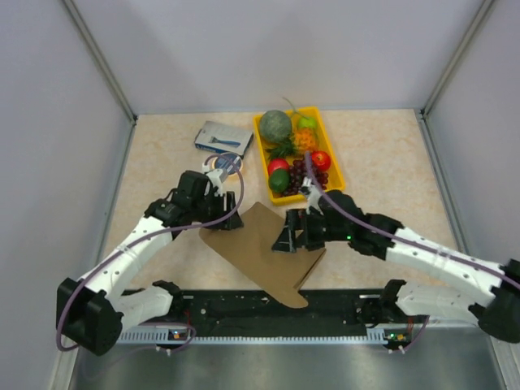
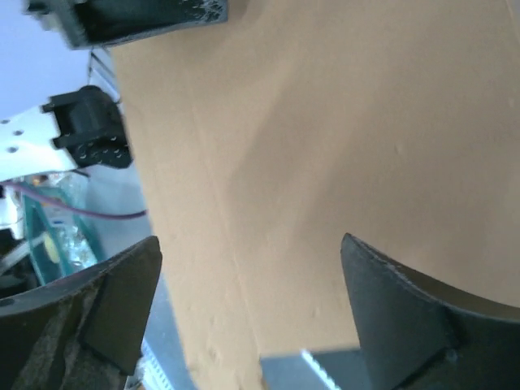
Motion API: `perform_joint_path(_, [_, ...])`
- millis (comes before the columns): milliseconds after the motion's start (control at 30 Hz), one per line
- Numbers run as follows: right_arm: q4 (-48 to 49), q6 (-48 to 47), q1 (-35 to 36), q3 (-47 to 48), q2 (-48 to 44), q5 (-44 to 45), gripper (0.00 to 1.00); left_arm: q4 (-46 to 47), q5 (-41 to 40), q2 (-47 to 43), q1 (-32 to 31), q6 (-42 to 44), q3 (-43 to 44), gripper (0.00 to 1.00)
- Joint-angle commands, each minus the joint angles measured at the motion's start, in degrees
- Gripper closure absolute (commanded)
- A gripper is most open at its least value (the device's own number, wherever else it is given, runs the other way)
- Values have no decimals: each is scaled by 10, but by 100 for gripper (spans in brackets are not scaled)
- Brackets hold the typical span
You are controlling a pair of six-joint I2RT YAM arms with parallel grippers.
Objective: Fold the paper box
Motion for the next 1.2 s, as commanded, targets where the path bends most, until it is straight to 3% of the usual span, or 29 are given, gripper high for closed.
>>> perform_joint_path(0, [-154,65,-29,-39,-156,49,6,70,91,17,12,21,-21,37])
perform_joint_path(33, [-156,86,-49,-80,-179,14,1,65,97,28,14,23,-20,37])
perform_joint_path(200, [-158,165,-53,-152,-281,5,1,80,109,41,17,25,-51,37])
perform_joint_path(400, [-91,214,-55,-210,-274,-17,5,135,165,25,17,-35,-99,42])
perform_joint_path(467, [-74,190,-62,-200,-258,-4,5,179,179,12,17,-75,-120,44])
perform_joint_path(600, [-33,148,-147,-184,-198,-38,6,232,181,-25,17,-130,-174,48])
perform_joint_path(800, [-11,19,-229,-88,-58,-83,6,276,146,-78,17,-191,-216,44])
perform_joint_path(900, [-46,-71,-251,-21,27,-91,7,264,129,-87,17,-194,-211,43])
perform_joint_path(967, [-139,-159,-251,33,51,-33,7,246,117,-97,17,-188,-209,42])
perform_joint_path(1033, [-212,-201,-252,53,48,27,6,226,102,-115,17,-180,-205,42])
perform_joint_path(1167, [-240,-189,-251,18,-42,4,6,207,93,-124,17,-171,-203,41])
